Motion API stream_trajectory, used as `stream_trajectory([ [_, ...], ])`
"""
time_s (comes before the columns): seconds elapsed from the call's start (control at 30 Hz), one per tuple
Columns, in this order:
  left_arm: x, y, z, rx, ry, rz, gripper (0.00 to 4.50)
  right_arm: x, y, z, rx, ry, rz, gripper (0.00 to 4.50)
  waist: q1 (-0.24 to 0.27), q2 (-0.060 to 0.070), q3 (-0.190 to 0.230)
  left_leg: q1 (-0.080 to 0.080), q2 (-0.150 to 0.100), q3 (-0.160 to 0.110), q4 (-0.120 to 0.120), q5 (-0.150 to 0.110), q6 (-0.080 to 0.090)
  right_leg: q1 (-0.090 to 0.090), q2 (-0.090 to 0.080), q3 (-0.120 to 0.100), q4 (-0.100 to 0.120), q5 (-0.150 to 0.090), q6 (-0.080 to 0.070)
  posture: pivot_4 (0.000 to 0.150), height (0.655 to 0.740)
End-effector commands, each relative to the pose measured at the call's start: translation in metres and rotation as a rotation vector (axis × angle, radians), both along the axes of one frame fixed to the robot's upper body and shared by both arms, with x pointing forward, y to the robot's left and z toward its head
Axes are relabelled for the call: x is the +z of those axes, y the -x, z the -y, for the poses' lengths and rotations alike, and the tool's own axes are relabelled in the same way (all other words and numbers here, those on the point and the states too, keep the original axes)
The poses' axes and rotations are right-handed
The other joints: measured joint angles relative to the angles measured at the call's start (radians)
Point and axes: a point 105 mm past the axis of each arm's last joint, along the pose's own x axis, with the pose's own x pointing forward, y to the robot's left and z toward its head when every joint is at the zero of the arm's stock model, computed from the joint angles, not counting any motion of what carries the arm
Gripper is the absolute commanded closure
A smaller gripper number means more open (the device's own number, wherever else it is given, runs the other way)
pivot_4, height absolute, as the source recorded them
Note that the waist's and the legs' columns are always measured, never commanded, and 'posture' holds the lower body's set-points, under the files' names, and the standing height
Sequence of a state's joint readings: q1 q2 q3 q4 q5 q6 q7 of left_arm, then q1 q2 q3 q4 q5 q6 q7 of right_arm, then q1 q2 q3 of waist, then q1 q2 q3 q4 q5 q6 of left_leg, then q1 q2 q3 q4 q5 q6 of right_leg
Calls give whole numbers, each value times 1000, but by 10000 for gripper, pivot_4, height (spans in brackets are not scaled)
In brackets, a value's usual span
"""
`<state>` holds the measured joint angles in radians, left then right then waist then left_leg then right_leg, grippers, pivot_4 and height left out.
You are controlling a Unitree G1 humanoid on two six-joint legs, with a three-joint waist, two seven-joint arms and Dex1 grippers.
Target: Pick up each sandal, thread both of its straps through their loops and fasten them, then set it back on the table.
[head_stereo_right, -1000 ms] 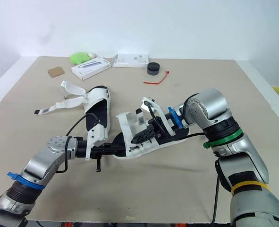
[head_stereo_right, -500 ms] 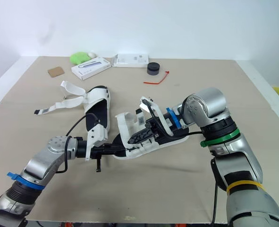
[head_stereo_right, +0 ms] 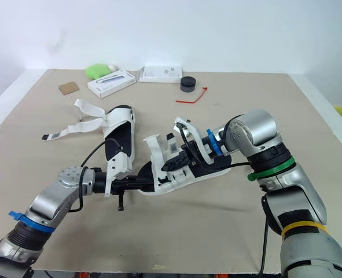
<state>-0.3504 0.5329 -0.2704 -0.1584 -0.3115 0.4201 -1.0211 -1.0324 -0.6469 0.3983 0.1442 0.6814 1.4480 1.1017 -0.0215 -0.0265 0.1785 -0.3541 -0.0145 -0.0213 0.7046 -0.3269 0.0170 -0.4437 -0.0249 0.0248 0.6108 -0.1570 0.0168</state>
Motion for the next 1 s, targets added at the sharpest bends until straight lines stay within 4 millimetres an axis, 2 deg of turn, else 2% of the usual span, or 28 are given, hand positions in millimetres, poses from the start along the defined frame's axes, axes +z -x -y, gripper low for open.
stream_trajectory([
  [0.03,-14,0,-6,27,-51,-39,45000,-1,1,3,12,17,2,44320,0,0,0,0,0,0,0,0,0,0,0,0,0,0,0,1500,7400],
  [0.23,-14,0,-6,29,-52,-39,45000,-2,4,3,44,27,14,44320,0,0,0,0,0,0,0,0,0,0,0,0,0,0,0,1500,7400],
  [0.53,-14,0,-6,27,-52,-38,45000,20,14,-6,77,-45,-24,44320,0,0,0,0,0,0,0,0,0,0,0,0,0,0,0,1500,7400],
  [1.0,-15,1,-5,24,-51,-38,45000,18,12,-7,38,-44,-53,44320,0,0,0,0,0,0,0,0,0,0,0,0,0,0,0,1500,7400],
])
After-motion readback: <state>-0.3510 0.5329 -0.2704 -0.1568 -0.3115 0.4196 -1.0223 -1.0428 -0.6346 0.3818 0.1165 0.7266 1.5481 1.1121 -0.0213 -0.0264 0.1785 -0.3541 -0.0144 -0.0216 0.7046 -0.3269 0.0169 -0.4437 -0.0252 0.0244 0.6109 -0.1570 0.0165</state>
